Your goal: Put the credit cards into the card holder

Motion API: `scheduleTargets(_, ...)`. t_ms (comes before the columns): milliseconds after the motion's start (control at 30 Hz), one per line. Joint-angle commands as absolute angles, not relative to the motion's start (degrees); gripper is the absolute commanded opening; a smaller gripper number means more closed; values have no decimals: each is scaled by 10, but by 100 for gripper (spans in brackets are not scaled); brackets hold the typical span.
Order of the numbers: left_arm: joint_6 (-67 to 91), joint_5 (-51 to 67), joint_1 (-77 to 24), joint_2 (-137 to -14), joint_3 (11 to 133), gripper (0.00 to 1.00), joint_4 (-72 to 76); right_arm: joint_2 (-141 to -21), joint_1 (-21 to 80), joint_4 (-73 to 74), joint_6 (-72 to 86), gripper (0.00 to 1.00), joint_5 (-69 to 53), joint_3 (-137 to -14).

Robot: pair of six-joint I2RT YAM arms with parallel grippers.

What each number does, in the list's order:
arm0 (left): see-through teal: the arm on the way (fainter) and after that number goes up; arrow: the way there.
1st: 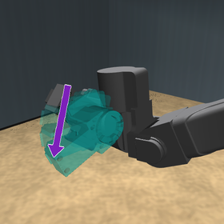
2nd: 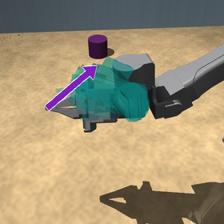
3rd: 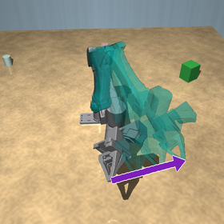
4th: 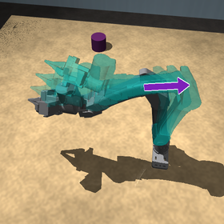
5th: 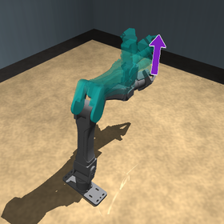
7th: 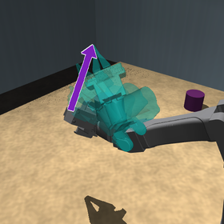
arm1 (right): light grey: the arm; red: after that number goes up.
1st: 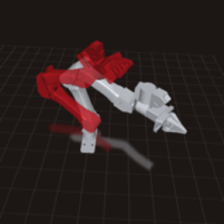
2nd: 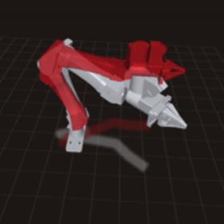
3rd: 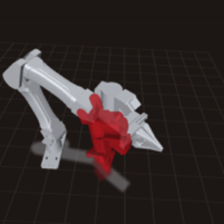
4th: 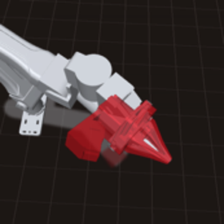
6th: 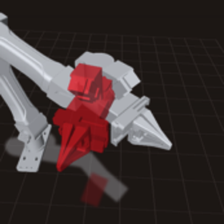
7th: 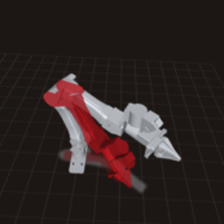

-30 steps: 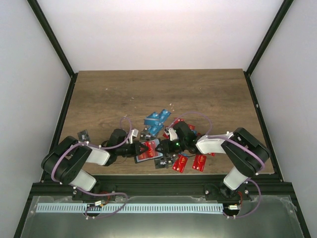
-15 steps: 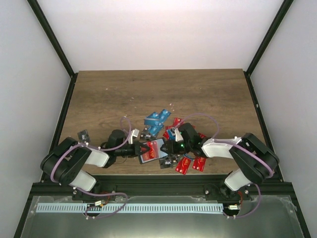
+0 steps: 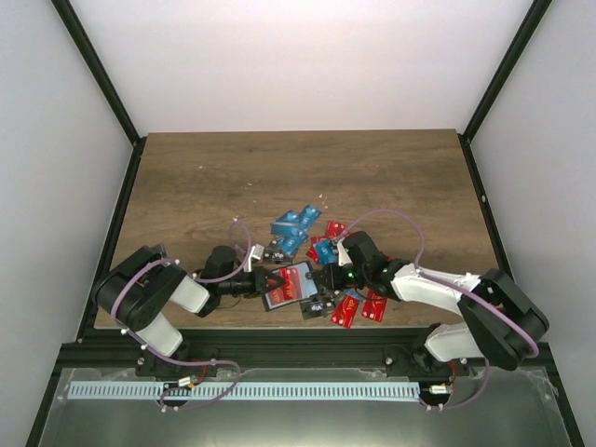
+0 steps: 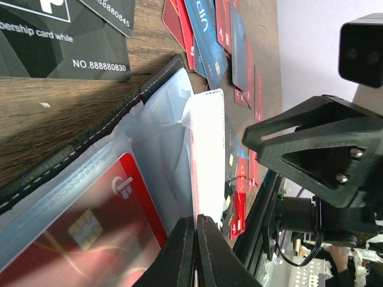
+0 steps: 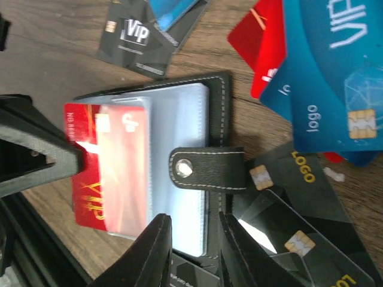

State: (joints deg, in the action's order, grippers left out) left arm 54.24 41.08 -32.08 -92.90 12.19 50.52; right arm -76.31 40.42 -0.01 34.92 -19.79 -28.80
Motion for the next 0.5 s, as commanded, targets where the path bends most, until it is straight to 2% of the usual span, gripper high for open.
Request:
scheduleTargets(0,544,419,-325,-934,117,4,540,-783,401,24,319,22,-166,-307)
scheduleTargets(467,548,421,-328,-960,124,4,558,-883,416,-35,321,19,-205,-317)
